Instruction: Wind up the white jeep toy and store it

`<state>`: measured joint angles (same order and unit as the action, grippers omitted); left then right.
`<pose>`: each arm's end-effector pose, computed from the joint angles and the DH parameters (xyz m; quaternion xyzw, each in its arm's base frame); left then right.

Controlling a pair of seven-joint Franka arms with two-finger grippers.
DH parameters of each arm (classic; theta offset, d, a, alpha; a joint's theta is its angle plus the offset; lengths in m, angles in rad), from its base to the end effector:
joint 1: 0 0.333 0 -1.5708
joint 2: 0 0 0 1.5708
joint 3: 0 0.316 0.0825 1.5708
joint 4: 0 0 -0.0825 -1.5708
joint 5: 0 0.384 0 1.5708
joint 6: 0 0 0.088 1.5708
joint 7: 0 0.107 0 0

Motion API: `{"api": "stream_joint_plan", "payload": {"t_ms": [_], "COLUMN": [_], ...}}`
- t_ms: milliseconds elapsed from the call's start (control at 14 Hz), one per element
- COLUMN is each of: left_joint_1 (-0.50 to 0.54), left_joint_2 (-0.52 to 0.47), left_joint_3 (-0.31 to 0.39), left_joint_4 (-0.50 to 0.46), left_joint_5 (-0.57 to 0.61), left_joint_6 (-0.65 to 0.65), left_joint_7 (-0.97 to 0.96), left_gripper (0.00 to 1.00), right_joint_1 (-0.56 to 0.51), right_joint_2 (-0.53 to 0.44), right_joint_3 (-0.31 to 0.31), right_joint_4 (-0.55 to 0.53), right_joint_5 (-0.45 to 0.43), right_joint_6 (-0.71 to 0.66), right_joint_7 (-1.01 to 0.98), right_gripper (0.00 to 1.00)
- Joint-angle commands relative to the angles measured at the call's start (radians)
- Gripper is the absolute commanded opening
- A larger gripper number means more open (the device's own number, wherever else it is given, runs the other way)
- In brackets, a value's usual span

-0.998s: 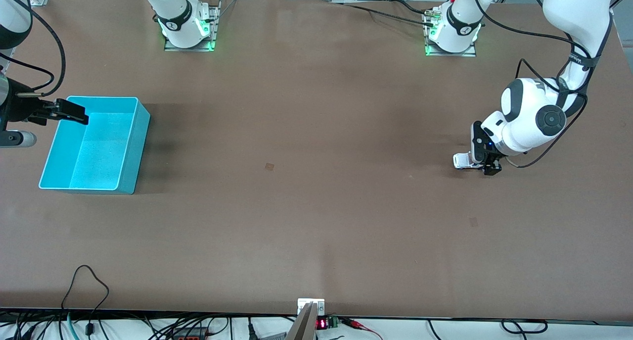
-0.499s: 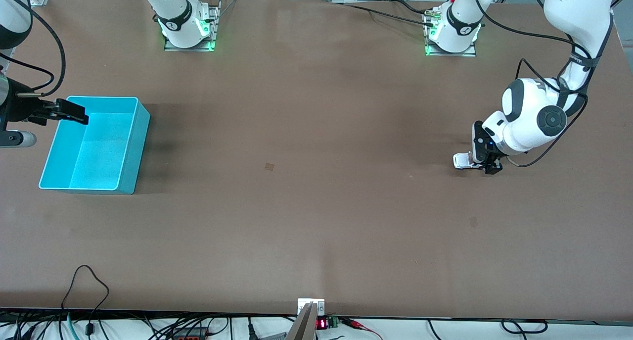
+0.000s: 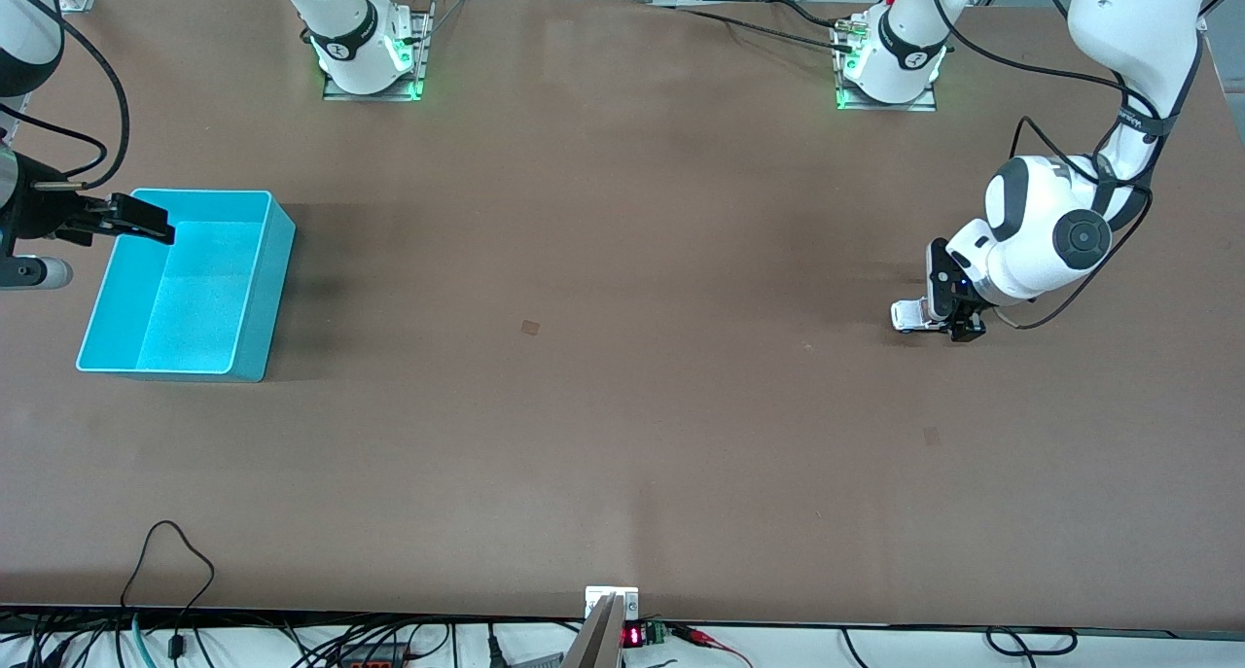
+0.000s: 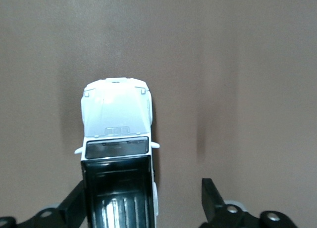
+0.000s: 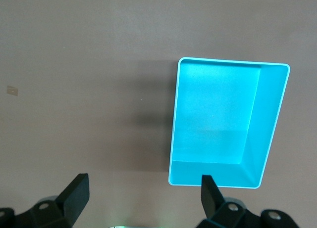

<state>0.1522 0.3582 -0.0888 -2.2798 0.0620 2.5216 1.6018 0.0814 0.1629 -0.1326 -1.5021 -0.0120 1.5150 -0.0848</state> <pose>0.5199 0.0308 0.1878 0.7002 -0.7117 -0.0390 0.0416 0.5929 -0.0258 0.5593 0.9970 0.0169 -0.0752 0.0117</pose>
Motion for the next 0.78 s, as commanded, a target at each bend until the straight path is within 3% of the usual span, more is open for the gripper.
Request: {"api": "stream_joint_plan", "payload": {"t_ms": [0,356,713], "left_joint_1": [0.01,0.009,0.009], "left_joint_2": [-0.002,-0.005,-0.01], "left_joint_3": [-0.009,-0.011,-0.022], "left_joint_4": [-0.007,-0.007,-0.007], "left_joint_5": [0.016,0.016,0.055], "left_joint_6": [0.008,0.008,0.032], "left_joint_7": [0.02,0.023,0.043], "left_gripper": [0.73,0.29,0.08], "right_joint_1": [0.0,0.0,0.0], "right_joint_2": [-0.022,-0.022,-0.022], "right_joint_3": [0.004,0.004,0.004], "right_joint_4": [-0.018,-0.018,-0.018], "right_joint_5": [-0.006,-0.006,-0.006], "right_joint_6": [-0.006,-0.006,-0.006], "right_joint_7": [-0.013,-0.013,-0.013], "right_gripper": [1.0,1.0,1.0]}}
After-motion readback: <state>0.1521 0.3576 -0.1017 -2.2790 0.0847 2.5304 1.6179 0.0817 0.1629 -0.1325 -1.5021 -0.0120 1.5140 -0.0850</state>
